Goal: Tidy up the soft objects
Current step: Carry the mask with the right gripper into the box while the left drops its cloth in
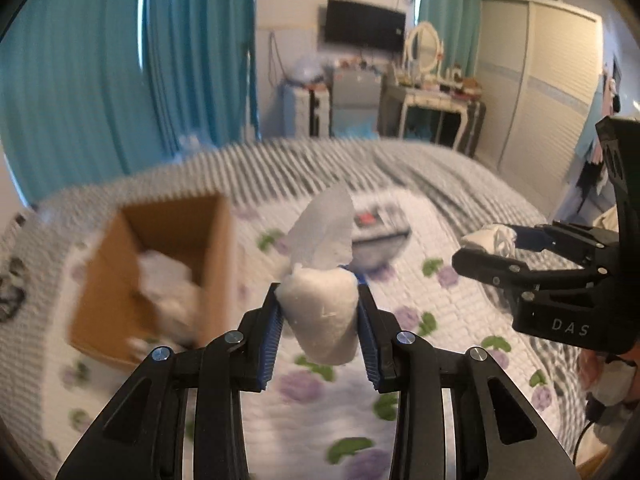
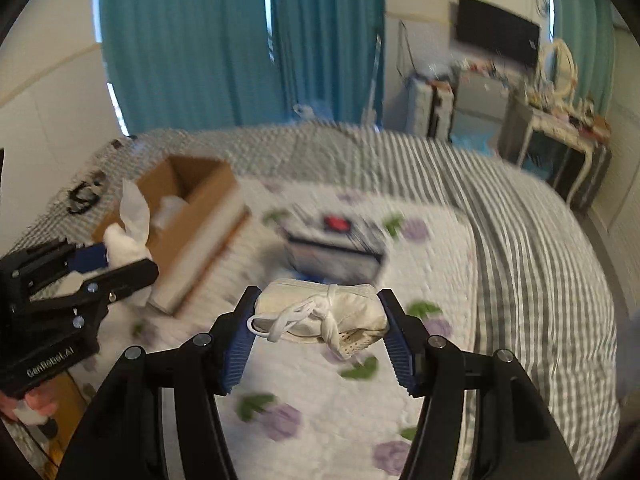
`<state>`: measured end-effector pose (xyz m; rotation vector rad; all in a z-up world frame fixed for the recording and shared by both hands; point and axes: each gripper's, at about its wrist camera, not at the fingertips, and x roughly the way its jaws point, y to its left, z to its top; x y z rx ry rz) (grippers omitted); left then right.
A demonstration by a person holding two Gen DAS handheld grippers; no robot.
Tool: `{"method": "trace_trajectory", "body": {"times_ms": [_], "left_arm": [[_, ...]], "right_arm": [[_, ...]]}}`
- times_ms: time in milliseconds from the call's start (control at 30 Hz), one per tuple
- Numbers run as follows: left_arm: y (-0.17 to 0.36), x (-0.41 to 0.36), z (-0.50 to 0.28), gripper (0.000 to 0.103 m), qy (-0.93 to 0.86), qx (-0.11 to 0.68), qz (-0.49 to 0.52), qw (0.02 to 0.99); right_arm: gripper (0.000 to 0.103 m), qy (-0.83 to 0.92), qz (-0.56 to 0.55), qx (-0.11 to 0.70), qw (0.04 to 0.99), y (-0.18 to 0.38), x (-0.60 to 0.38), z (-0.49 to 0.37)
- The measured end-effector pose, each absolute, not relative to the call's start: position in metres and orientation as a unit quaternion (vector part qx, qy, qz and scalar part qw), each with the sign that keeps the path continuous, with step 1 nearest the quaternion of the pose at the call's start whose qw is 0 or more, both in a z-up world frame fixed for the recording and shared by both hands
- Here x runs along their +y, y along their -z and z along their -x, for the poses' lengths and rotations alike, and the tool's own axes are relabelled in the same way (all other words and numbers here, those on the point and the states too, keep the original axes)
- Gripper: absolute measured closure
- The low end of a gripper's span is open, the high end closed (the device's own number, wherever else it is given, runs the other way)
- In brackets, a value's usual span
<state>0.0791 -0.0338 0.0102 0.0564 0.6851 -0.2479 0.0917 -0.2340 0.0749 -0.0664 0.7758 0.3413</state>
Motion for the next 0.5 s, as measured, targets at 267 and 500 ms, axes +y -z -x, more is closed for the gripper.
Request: {"method": "trace_trajectory", "body": {"times_ms": [267,500], "left_arm": [[-0.058,0.043,-0.077,0.069,0.092,0.288,-0.058,0.951],[-0.044,0.095,-0.099,0.069,0.072,0.292,-0.053,0.952]], "right_arm": [[0.044,-0.225,0.045,0.331,0.915,-0.143,-0.132,-0.087],[0.044,-0.248,0.064,0.324,0.910,-0.154,-0.055,-0.117]]}}
